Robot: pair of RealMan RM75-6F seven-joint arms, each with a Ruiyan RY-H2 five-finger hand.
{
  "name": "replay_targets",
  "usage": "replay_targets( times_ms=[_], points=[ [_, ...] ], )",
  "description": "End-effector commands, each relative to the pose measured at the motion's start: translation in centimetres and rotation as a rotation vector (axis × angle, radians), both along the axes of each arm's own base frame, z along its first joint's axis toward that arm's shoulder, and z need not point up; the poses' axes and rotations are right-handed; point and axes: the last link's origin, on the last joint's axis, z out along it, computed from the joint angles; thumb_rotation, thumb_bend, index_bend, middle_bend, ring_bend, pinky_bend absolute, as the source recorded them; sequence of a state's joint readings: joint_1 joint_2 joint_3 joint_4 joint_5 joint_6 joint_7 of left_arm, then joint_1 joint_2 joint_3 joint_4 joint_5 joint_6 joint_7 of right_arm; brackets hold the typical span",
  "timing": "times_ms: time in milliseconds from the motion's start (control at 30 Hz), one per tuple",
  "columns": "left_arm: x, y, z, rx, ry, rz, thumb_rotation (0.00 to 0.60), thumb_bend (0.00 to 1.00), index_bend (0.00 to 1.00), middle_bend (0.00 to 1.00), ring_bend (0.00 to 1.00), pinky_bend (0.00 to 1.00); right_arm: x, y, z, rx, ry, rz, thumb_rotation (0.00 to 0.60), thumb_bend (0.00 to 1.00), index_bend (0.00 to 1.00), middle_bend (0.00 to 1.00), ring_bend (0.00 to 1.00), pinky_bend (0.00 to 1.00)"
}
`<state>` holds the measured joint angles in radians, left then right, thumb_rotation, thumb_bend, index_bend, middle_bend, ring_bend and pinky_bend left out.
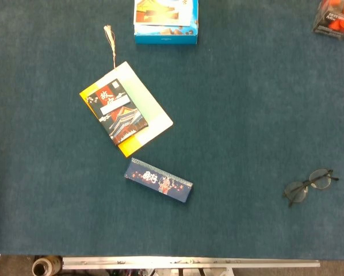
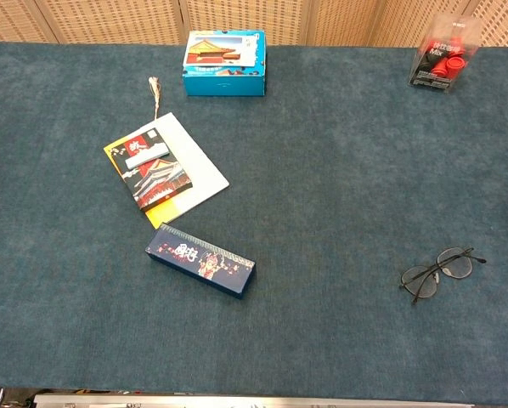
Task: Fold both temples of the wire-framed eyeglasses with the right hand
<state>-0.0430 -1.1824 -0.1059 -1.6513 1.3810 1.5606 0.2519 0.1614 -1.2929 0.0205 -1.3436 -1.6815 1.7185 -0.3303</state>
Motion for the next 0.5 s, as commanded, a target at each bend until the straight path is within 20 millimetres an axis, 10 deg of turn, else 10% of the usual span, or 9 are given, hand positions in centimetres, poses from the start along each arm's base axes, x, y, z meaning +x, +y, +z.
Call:
replay_targets(
  times_ms=[33, 500],
  points=[
    [0.0, 0.0, 0.0, -0.002, -0.001, 0.000, 0.600, 0.49, 0.57, 0.51, 0.43, 0.52, -1.4, 0.5, 0.3, -0.066, -0.012, -0.132, 0.600, 0.43, 0.31, 0.28, 0.15, 0.27],
    [-0.3, 0.5, -0.2, -0.017, -0.010, 0.007, 0.600, 0.49, 0.57, 0.51, 0.43, 0.52, -3.6, 1.6, 2.2, -0.181, -0.171, -0.228, 0.600, 0.43, 0.31, 0.28, 0.15, 0.27]
  ],
)
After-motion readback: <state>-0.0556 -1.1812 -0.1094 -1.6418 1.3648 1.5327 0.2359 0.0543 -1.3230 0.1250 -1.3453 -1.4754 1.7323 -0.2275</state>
